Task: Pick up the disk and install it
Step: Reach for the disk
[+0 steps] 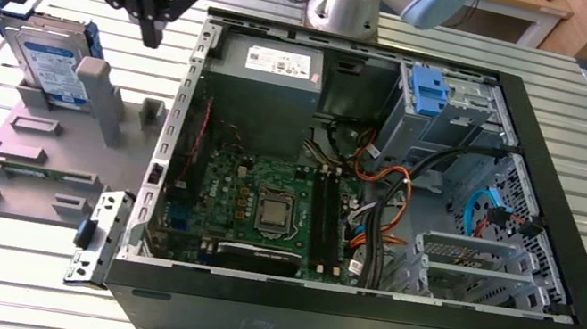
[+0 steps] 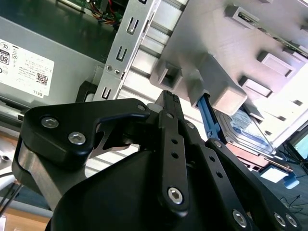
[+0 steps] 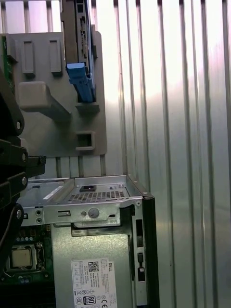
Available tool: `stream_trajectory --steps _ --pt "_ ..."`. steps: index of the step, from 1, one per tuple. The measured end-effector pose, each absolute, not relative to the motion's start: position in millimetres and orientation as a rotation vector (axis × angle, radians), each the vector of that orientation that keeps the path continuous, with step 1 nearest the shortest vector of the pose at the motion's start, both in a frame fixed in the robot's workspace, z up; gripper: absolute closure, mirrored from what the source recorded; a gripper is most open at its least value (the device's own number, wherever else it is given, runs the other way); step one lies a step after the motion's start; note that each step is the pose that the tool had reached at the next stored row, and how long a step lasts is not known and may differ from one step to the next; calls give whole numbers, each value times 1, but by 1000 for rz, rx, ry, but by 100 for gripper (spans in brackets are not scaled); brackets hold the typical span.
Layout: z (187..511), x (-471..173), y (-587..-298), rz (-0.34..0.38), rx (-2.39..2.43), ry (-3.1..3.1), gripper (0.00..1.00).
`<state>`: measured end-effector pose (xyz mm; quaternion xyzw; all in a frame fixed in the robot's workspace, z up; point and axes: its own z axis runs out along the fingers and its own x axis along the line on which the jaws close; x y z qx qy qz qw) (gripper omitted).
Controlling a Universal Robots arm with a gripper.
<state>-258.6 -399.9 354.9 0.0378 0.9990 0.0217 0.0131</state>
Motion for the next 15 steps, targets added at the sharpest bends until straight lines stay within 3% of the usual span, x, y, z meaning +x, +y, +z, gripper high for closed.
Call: stream_trajectory --steps 15 --pt "354 -262 -400 68 118 3112 89"
